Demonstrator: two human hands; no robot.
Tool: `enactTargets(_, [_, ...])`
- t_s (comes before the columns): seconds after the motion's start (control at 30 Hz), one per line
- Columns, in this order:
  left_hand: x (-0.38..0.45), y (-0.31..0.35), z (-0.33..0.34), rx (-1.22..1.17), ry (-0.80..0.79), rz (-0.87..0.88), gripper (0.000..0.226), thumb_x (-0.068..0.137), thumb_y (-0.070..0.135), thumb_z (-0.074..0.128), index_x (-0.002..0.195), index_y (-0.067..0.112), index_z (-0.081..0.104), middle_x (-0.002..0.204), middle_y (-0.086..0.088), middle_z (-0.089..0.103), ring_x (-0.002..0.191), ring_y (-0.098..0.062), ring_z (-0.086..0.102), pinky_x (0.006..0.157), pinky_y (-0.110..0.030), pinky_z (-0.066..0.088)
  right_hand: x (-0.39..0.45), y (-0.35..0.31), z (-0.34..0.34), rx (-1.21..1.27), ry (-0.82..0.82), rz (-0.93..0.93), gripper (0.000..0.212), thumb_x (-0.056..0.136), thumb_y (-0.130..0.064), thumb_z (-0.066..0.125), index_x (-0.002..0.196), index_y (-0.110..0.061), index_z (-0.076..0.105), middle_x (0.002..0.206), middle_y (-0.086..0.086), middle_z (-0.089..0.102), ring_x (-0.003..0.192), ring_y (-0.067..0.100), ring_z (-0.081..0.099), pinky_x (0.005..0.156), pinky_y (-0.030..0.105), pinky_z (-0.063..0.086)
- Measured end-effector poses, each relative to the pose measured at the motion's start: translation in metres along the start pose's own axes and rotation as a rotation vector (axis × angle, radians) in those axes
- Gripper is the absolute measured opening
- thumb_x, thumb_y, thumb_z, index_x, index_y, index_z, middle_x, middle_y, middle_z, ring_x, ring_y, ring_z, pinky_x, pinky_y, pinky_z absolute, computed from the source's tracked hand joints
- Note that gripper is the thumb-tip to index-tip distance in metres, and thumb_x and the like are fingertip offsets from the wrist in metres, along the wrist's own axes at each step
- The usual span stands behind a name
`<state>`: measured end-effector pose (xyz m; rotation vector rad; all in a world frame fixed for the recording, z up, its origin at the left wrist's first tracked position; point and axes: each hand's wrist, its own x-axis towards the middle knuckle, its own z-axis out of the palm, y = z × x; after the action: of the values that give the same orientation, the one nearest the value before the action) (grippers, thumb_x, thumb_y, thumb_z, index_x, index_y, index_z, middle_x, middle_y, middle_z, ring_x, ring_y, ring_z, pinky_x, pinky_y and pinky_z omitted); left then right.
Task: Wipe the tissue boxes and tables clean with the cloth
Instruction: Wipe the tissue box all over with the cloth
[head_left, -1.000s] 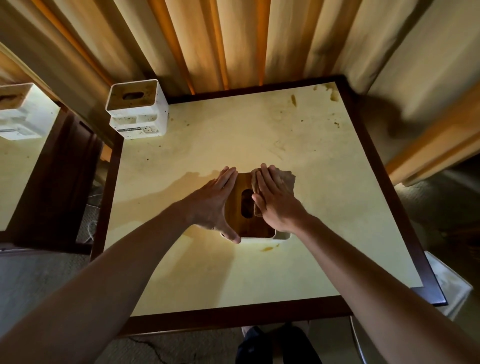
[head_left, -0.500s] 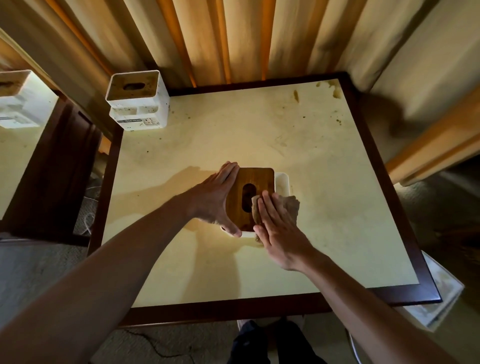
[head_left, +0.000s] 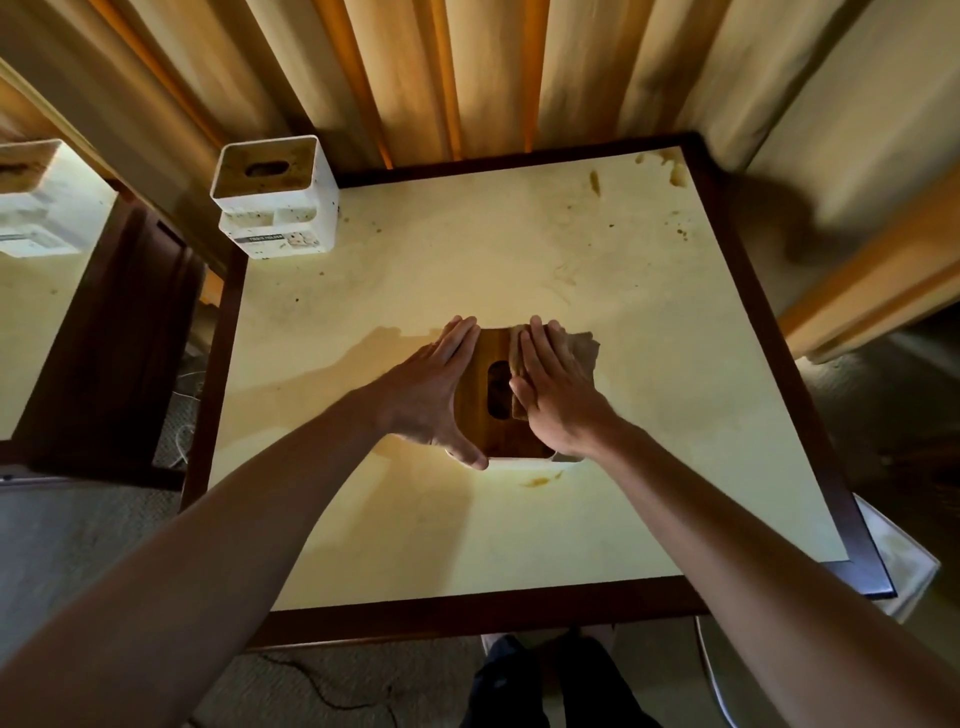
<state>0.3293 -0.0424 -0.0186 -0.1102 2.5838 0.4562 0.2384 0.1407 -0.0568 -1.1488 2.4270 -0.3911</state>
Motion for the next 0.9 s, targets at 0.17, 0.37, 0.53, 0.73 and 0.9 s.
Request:
enactTargets(0.17, [0.002,-0.001,-0.001,0.013,-0.003,0.001,0.165,0.045,0.088,0.075,0.151,0.020,-0.032,0.155,0.016,-0.039,0.138,-0.002,-0.039,0.114,-0.029,-0.009,-0.040,-0.003,0.022,0.024,0.030,-0.063,0.079,0.085,-0.058,-0.006,0.151,-0.015,-0.016,0.158,0.000,-0.025,0.141,0.016,-0.032,0.112,0.028,-0.021])
enactTargets(0.37, [0.003,-0.001,-0.001,0.008,-0.005,0.002,0.165,0.044,0.089,0.074,0.151,0.021,-0.032,0.155,0.016,-0.039,0.139,-0.003,-0.039,0.115,-0.030,-0.008,-0.051,-0.011,0.025,-0.074,0.086,-0.039,0.069,0.090,-0.052,-0.004,0.144,-0.013,-0.020,0.158,0.005,-0.021,0.141,0.018,-0.031,0.116,0.034,-0.016])
enactTargets(0.53, [0.003,-0.003,0.001,-0.023,-0.007,0.014,0.167,0.042,0.088,0.075,0.152,0.021,-0.031,0.155,0.018,-0.039,0.141,-0.003,-0.037,0.118,-0.031,-0.004,-0.045,-0.024,0.029,-0.215,0.147,-0.095,0.069,0.098,-0.044,0.006,0.152,-0.001,0.006,0.161,0.018,0.007,0.149,0.028,-0.009,0.120,0.041,-0.011])
enactTargets(0.73, [0.001,-0.005,0.000,-0.032,-0.003,0.018,0.168,0.042,0.084,0.079,0.153,0.019,-0.029,0.157,0.017,-0.037,0.143,-0.002,-0.034,0.120,-0.029,-0.001,-0.035,-0.039,0.032,-0.220,0.124,-0.102,0.076,0.092,-0.045,-0.007,0.153,-0.001,-0.001,0.162,0.015,-0.007,0.149,0.025,-0.015,0.121,0.041,-0.009])
enactTargets(0.9, [0.002,-0.007,-0.002,-0.002,-0.016,0.026,0.165,0.044,0.087,0.076,0.151,0.021,-0.031,0.156,0.016,-0.038,0.142,-0.003,-0.035,0.122,-0.033,-0.003,-0.041,-0.026,0.033,-0.194,0.148,-0.125,0.076,0.098,-0.048,-0.011,0.154,-0.002,0.010,0.162,0.016,0.004,0.150,0.026,-0.005,0.123,0.045,0.001])
